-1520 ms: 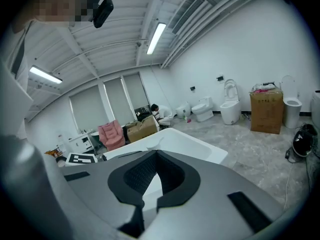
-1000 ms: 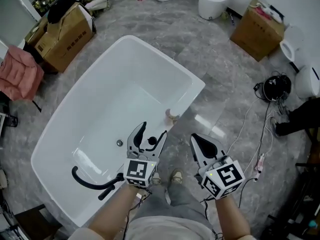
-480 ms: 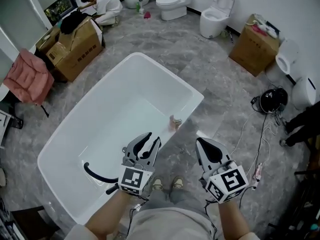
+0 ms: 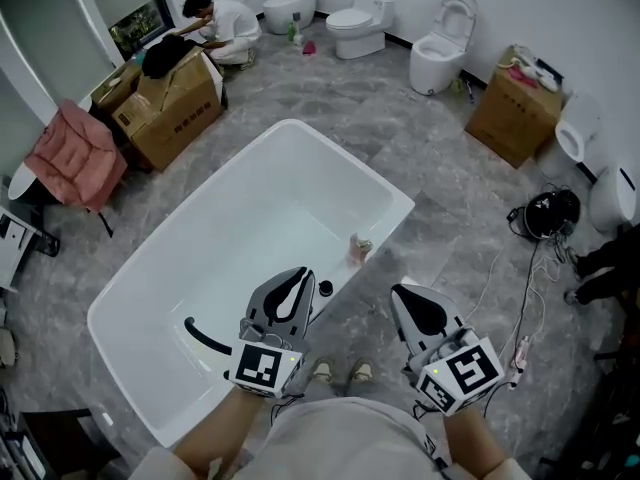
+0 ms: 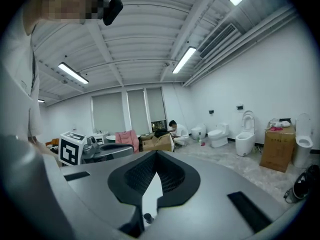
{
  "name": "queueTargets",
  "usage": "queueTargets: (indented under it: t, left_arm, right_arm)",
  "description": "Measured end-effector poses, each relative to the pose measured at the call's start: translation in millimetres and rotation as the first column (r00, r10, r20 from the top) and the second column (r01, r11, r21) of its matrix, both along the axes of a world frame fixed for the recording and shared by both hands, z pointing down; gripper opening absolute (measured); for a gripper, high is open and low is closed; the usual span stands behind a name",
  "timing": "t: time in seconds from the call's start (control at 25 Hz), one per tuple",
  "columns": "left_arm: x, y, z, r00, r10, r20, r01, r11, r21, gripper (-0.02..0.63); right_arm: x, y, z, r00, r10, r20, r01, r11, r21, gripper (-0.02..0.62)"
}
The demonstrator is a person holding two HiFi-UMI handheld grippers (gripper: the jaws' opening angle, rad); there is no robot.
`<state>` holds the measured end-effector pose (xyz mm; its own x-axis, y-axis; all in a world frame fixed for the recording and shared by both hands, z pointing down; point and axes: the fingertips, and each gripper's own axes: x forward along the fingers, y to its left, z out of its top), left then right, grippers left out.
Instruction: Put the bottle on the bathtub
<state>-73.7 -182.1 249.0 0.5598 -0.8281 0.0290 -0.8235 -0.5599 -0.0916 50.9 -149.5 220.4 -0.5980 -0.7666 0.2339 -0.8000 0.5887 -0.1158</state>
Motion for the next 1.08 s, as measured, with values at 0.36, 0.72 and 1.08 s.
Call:
queueTargets:
  t: [0.36, 0.72, 1.08]
  left_arm:
    - [-9, 22, -12, 1.0, 0.011, 0.011, -0.01, 0.998, -0.062, 0.025]
    - [6, 34, -23, 0.998, 0.036, 0.044, -0.034, 0.998, -0.054, 0.025]
    - [10, 44, -28, 0.996, 0.058, 0.065, -0.055, 0.997, -0.052, 0.021]
  right_arm:
    - [-12, 23, -28, 0.997, -0.068, -0.021, 0.069, 0.996, 0.051, 0.028]
    - [-4, 27, -20, 0.998, -0.057, -0.039, 0.058, 0.998, 0.033, 0.028]
    - [1, 28, -20, 0.998, -0.045, -0.053, 0.047, 0.999, 0.026, 0.028]
